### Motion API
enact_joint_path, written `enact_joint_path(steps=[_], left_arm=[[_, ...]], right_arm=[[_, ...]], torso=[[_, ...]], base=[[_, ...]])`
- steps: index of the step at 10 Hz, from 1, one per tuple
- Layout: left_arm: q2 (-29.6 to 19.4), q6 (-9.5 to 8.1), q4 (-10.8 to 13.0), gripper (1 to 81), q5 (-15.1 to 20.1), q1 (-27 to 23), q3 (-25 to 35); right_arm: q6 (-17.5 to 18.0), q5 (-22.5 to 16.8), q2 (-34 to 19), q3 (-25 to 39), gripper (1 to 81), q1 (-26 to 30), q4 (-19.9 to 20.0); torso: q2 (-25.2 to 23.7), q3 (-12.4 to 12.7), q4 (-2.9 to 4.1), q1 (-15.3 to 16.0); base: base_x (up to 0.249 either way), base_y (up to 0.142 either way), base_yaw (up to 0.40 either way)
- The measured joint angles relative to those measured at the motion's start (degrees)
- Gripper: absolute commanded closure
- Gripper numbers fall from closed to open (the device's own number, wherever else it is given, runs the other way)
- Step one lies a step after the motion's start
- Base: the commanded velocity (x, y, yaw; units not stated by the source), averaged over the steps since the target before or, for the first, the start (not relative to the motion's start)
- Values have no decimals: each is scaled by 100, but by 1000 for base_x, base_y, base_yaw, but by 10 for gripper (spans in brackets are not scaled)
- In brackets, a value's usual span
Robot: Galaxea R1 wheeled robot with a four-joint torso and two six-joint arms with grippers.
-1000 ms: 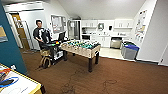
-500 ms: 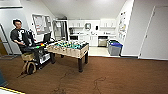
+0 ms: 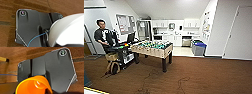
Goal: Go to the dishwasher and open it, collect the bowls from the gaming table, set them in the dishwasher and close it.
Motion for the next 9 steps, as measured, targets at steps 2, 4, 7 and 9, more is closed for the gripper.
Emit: enact_joint_path(steps=[2,4,7,9], left_arm=[[-2,0,-4,811,-39,-5,0],[-16,-1,-4,811,-45,-5,0],[-16,-1,-1,811,-48,-2,0],[-16,0,-1,811,-43,63,0]], right_arm=[[0,0,0,0,811,1,0],[0,0,-2,0,811,1,0],[0,-2,0,0,811,0,0],[0,-6,0,0,811,-57,0]], torso=[[0,0,0,0],[0,0,0,0],[0,0,0,0],[-7,2,0,-9]], base=[[0,0,0],[0,0,0],[23,0,0],[92,0,0]])
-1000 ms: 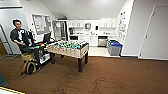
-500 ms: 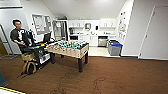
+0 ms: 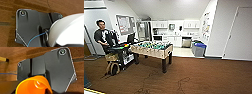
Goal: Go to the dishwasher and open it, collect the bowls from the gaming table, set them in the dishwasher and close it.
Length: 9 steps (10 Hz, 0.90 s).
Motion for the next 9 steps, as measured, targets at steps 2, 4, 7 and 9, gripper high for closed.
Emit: enact_joint_path(steps=[2,4,7,9], left_arm=[[2,-1,1,811,-7,-20,6],[2,-1,1,811,-16,-94,6],[2,-1,4,811,-7,-63,11],[-43,0,4,811,1,-63,11]], right_arm=[[0,6,-4,-2,811,41,-2],[0,17,-4,-2,811,69,-2],[0,4,-6,-4,811,33,-2],[0,17,33,-2,811,35,-2]], torso=[[2,0,0,2],[2,0,0,2],[0,0,0,2],[2,0,0,5]], base=[[113,0,0],[114,0,0],[129,-50,0],[131,-89,0]])
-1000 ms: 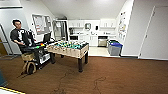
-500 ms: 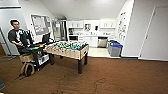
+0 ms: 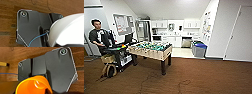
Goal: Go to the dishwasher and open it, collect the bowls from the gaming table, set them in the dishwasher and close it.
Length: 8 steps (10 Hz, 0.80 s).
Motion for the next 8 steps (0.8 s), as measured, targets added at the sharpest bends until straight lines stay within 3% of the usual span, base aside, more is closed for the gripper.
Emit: enact_joint_path(steps=[8], left_arm=[[43,-1,2,811,-9,-13,11]], right_arm=[[0,-5,-35,-6,811,6,0]], torso=[[0,0,0,0]], base=[[131,-87,0]])
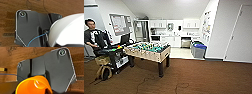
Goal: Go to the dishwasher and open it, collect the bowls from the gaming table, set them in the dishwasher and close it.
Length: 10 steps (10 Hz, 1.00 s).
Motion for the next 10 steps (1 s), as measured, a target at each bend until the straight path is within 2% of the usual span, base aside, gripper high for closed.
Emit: enact_joint_path(steps=[7,10], left_arm=[[-12,0,0,811,-4,13,4],[-32,0,0,811,2,11,4]], right_arm=[[0,-11,2,-2,811,13,0],[0,-6,33,0,811,11,0]], torso=[[0,0,0,-2],[0,0,0,0]], base=[[139,0,0],[152,-61,0]])
